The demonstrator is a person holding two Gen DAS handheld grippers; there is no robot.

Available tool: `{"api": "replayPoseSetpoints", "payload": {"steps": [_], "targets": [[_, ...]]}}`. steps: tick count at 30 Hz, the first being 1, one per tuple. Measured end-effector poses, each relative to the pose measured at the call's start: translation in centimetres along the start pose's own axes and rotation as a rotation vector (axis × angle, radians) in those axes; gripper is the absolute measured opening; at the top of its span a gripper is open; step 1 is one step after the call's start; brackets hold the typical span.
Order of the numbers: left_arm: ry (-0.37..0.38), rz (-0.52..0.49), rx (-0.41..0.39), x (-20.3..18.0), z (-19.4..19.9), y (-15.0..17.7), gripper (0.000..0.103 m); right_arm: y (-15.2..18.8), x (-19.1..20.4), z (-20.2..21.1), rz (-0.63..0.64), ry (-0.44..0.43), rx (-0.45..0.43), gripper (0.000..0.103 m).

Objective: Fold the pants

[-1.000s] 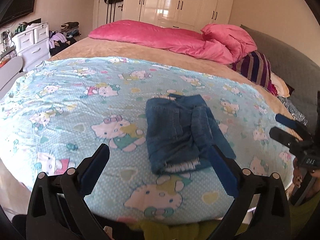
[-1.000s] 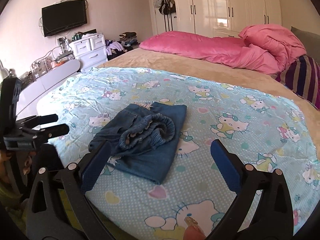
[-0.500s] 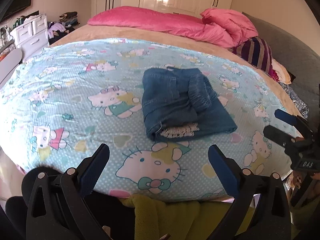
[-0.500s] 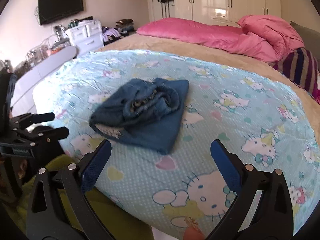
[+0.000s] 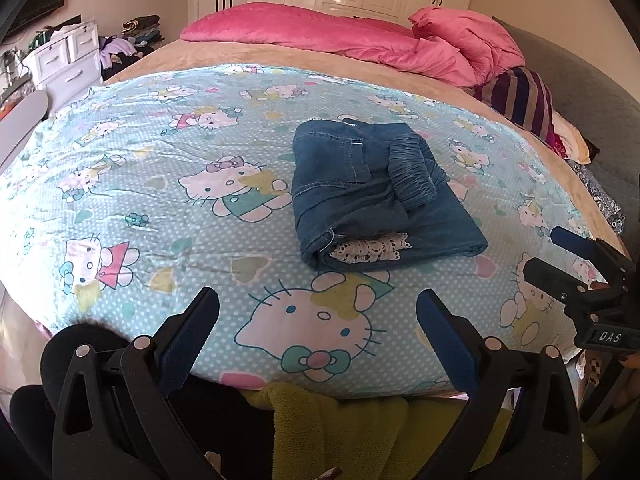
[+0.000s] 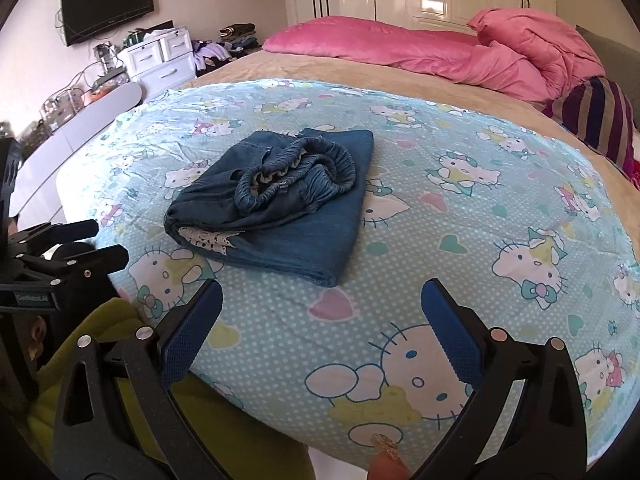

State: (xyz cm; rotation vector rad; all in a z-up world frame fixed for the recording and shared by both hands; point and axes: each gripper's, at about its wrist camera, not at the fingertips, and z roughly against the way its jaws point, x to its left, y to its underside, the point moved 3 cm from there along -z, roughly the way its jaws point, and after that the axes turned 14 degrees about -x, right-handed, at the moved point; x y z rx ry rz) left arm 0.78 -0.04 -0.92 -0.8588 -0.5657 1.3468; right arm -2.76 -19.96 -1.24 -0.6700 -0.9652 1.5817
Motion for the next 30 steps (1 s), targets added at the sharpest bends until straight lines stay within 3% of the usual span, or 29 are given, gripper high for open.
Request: {"api": "replayPoseSetpoints", "payload": {"steps": [30], "targets": [[-0.018,0.003,-0.025,-0.03,0.77,-0.22,0.099,-0.53,-0.22,0.15,-0.007,0.003,-0.009,0.094]]}}
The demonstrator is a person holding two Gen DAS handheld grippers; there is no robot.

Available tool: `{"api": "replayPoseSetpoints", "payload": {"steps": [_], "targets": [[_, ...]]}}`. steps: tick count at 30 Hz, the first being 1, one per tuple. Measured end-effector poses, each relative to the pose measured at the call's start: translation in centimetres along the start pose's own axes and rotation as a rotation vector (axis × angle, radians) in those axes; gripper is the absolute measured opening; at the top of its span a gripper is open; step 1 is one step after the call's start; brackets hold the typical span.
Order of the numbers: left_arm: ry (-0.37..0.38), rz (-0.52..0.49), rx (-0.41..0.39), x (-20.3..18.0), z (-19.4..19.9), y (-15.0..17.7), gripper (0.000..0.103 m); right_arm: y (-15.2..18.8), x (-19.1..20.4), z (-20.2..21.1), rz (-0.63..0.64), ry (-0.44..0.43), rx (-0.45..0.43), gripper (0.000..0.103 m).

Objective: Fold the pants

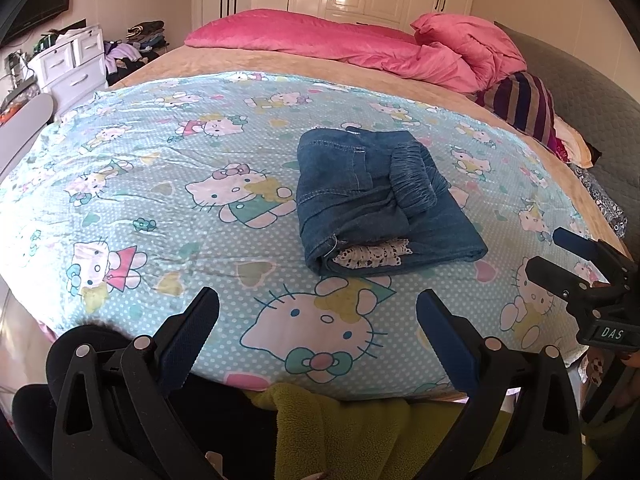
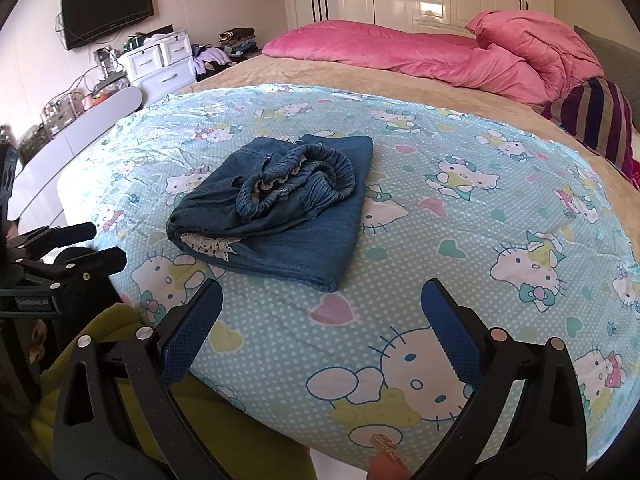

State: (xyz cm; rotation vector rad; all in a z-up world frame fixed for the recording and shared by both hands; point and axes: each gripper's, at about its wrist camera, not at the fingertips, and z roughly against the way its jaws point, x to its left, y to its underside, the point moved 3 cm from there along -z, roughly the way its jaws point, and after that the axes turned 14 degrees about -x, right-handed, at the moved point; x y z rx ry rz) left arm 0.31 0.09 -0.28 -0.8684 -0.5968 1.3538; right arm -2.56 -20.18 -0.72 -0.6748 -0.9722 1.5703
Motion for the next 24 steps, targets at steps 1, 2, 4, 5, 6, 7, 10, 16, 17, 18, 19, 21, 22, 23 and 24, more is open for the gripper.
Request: {"api": "replayPoseSetpoints", "payload": {"steps": [1,2,4,5,6,7,10,16,17,18,19,21,22,23,24], "targets": [[0.000,-0.001,0.000,-0.02,0.00,0.00,0.099,0.00,0.01,0.05,-0.001,0.000,0.000,0.094],[0.000,-0.003,-0.001,-0.06,-0.02,-0.01,0.099,-0.06,0.00,0.08,-0.002,-0.001,-0.001,0.094],[0.000,-0.006,-0.002,-0.13,0.01,0.00,0.099,-0.03,0.00,0.07,-0.001,0.000,-0.001,0.094],[0.000,-0.007,-0.002,-0.16,0.04,0.00,0.099,-0.09,-0.06,0.06,-0.001,0.000,0.000,0.094],[-0.001,-0.008,-0.003,-0.18,0.07,0.01,0.099,-0.03,-0.01,0.08,-0.001,0.000,0.000,0.094],[0.000,-0.009,-0.004,-0.20,0.10,0.00,0.099,0.01,0.02,0.08,-0.001,0.001,-0.002,0.094],[0.000,-0.009,-0.004,-0.22,0.13,-0.03,0.099,-0.02,-0.03,0.08,-0.002,0.001,-0.002,0.094],[0.000,-0.010,-0.008,-0.24,0.18,-0.05,0.099,-0.08,-0.06,0.13,-0.001,0.004,-0.002,0.094],[-0.001,-0.011,-0.010,-0.27,0.26,-0.11,0.099,-0.15,-0.11,0.19,-0.001,0.005,-0.004,0.094],[-0.001,-0.013,-0.014,-0.28,0.31,-0.15,0.099,-0.22,-0.17,0.24,-0.002,0.006,-0.005,0.094],[-0.001,-0.014,-0.016,-0.33,0.40,-0.19,0.099,-0.30,-0.21,0.30,-0.001,0.008,-0.007,0.094],[-0.001,-0.016,-0.018,-0.36,0.46,-0.27,0.099,-0.36,-0.22,0.30,-0.001,0.009,-0.007,0.094],[-0.001,-0.017,-0.019,-0.38,0.48,-0.29,0.099,-0.34,-0.17,0.30,0.000,0.008,-0.007,0.094],[-0.001,-0.018,-0.019,-0.40,0.48,-0.29,0.099,-0.33,-0.15,0.31,0.000,0.008,-0.007,0.094],[-0.002,-0.018,-0.019,-0.41,0.48,-0.29,0.099,-0.36,-0.16,0.32,0.000,0.008,-0.008,0.094]]}}
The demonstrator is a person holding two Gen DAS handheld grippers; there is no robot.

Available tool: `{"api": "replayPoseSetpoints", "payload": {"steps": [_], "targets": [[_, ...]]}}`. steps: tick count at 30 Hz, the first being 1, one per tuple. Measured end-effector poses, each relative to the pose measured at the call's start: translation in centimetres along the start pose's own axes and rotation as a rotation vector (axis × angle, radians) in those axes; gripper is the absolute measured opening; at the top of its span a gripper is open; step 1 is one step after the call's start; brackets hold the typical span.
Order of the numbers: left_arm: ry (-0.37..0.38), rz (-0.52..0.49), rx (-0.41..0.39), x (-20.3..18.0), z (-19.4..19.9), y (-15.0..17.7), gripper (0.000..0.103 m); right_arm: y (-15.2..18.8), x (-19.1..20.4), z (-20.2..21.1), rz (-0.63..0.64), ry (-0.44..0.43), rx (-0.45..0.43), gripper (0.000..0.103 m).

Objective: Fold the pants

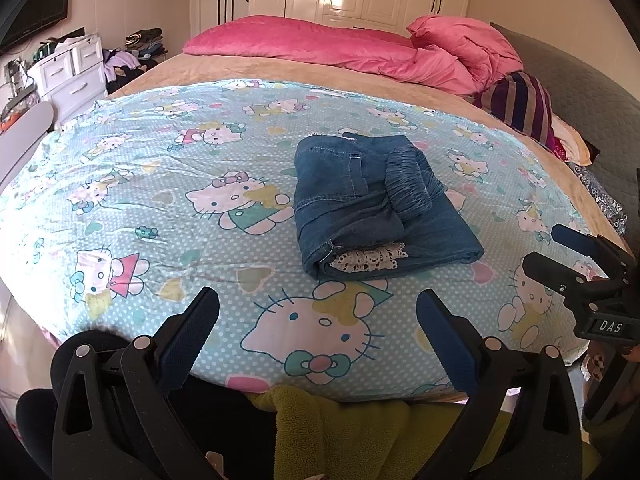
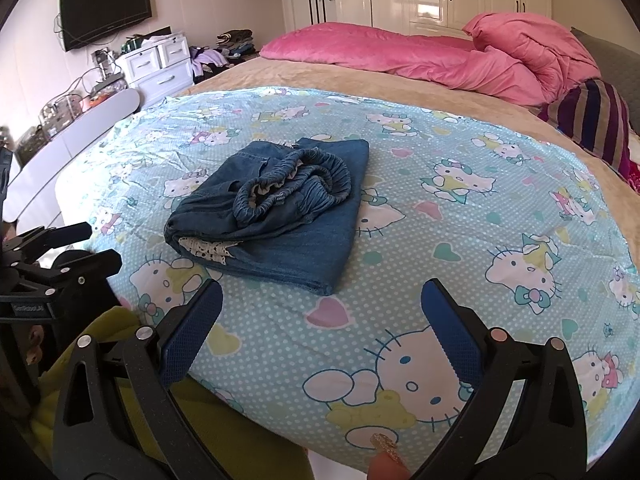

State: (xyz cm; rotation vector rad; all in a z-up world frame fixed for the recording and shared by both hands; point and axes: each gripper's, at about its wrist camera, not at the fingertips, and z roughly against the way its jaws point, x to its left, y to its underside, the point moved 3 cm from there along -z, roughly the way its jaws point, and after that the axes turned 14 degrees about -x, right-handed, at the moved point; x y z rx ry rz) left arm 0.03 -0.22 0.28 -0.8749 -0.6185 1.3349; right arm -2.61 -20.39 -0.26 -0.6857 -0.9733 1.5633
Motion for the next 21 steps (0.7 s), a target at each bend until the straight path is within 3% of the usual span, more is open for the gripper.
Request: {"api": "replayPoseSetpoints", "payload": {"steps": [21], "targets": [[-0.005,-0.009,0.007,0.05,-0.11,0.12,0.099,-0.06,0.01,-0.04,0.001,0.008,-0.006,0.094]]}}
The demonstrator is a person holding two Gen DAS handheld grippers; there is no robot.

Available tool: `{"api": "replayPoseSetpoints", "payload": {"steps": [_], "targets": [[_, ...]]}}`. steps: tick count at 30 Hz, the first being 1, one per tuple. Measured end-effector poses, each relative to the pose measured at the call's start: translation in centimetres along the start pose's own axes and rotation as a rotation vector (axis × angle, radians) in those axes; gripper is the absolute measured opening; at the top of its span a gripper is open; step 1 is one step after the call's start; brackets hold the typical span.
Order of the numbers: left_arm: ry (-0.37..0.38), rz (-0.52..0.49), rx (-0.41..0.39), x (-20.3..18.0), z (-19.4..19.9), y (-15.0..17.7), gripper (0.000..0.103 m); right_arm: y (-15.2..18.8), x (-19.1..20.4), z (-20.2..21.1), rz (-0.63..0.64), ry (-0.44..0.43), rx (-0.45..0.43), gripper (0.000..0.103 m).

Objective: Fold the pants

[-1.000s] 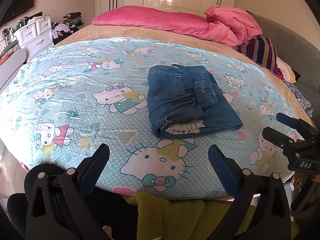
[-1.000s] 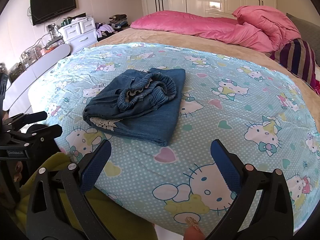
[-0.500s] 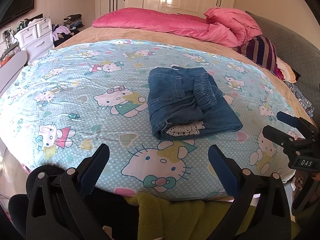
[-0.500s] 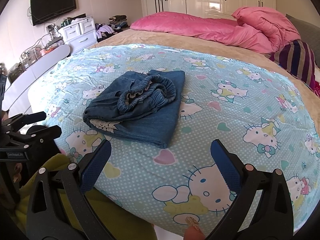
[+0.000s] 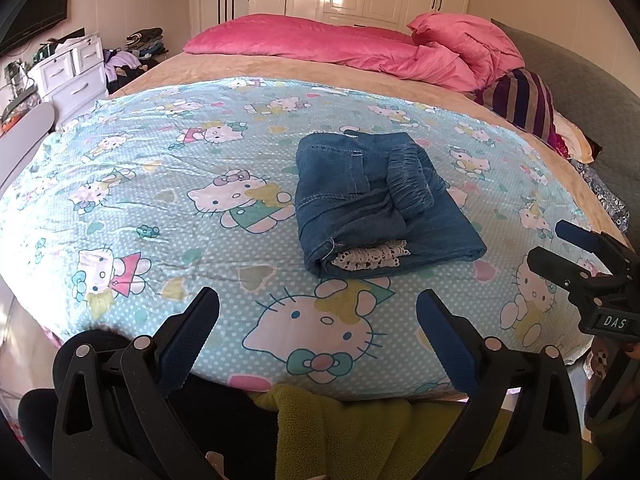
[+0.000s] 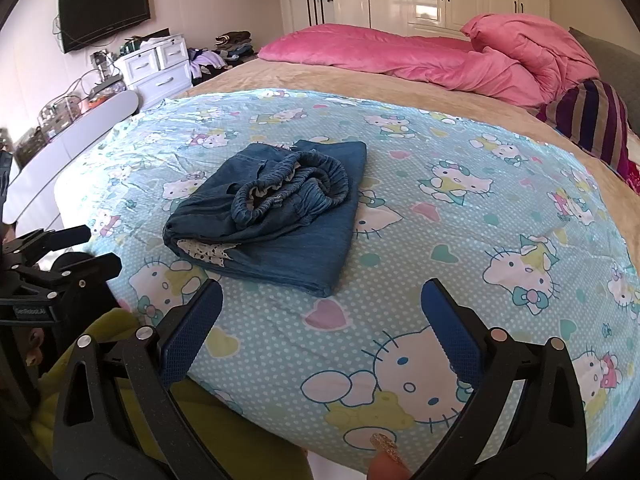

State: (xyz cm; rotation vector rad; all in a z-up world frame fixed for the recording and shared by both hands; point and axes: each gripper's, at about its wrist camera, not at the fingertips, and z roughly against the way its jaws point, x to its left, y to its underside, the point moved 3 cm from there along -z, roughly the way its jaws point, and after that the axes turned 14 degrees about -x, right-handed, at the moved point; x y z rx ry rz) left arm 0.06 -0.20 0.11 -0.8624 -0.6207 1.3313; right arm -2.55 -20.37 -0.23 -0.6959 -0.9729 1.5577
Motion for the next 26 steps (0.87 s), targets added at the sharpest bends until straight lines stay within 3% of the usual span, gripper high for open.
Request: {"api": "replayPoseSetpoints", "payload": {"steps": [10,14,17,21,26], "targets": [[0.027,-0.004,0.007,-0.1,-0.1,0.0,0.099,0.1,-0.5,0.0,0.011,0.043,-0.003,0.094],[-0.034,0.011,0.007,0.8,-0.6,-0.2,0.099,0.2,-1.2,-0.3,0.002,0.071,0.003,0.094],[-0.027,0.029,-0.029,1.5,-0.4,-0.8,0.099,0.3,-1.9,-0.5,-0.006,0.091,0.004,0.094],[-0.104,0.043,-0.017,3.8,-1.9,-1.6,0.099,0.3,-3.8,-0.9,-0.023,0.135,0.002,0.094],[-0.230,0.096,0.040,10.3,-6.1,-3.0,0.099,0.1,-8.4,-1.8,-0.077,0.210,-0.001,0.094]]}}
